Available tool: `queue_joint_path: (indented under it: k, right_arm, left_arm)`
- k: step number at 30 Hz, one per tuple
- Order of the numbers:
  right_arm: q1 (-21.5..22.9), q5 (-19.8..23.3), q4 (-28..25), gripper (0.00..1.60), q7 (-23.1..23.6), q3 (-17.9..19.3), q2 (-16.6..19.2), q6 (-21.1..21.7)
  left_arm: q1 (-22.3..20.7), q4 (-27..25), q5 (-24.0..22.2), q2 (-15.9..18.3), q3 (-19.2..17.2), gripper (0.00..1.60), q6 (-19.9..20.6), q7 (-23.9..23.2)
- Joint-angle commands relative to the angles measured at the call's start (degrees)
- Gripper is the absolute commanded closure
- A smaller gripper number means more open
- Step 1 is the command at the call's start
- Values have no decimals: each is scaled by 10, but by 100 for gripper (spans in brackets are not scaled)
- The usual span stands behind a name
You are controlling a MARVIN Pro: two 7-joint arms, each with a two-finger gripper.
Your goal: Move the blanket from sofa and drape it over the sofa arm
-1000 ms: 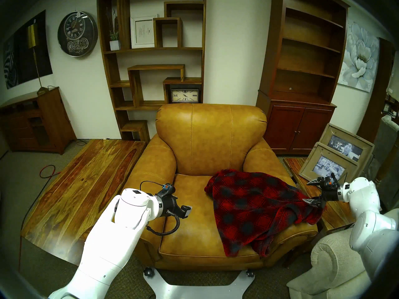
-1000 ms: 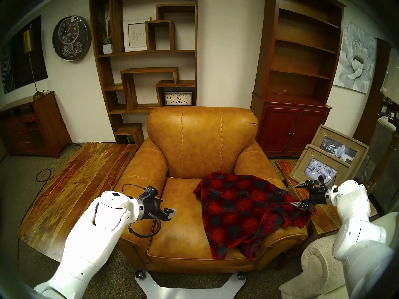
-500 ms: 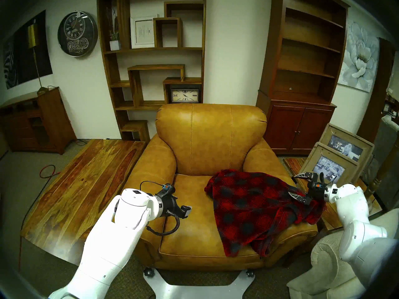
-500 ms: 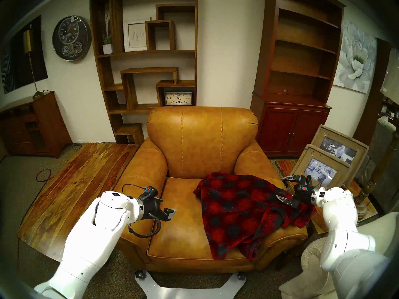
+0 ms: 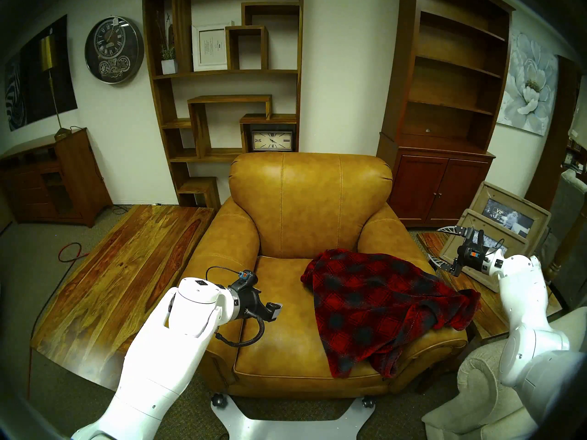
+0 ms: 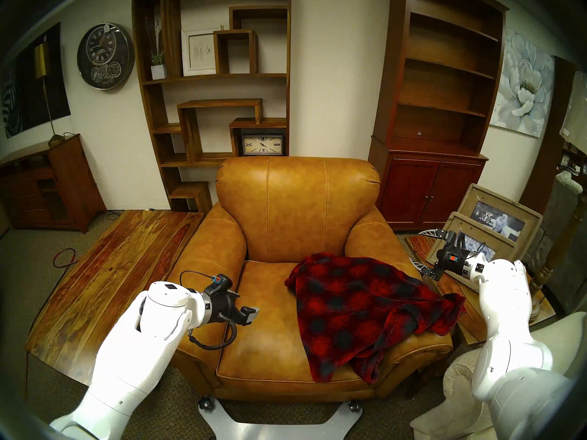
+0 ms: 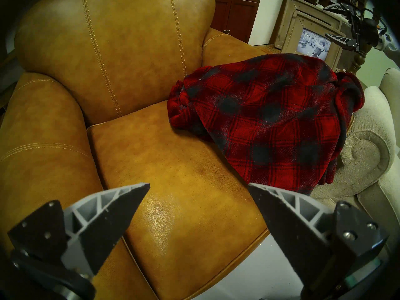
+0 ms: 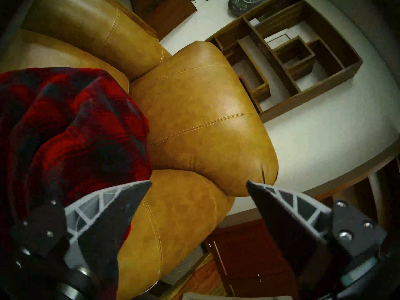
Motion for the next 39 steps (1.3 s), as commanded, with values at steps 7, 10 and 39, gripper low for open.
queue_joint_path:
  k: [7, 10, 39]
  right_arm:
    - [-56, 8, -70, 0, 27, -20, 45, -11]
    - [-71, 11, -88, 0, 24, -24, 50, -11]
    - [-193, 34, -283, 0, 22, -124, 93, -11]
  left_arm:
    - [-4, -6, -1, -2, 1, 0, -2, 0]
    - [-4, -6, -1, -2, 1, 0, -2, 0]
    - [-5, -2, -1, -3, 1, 0, -2, 0]
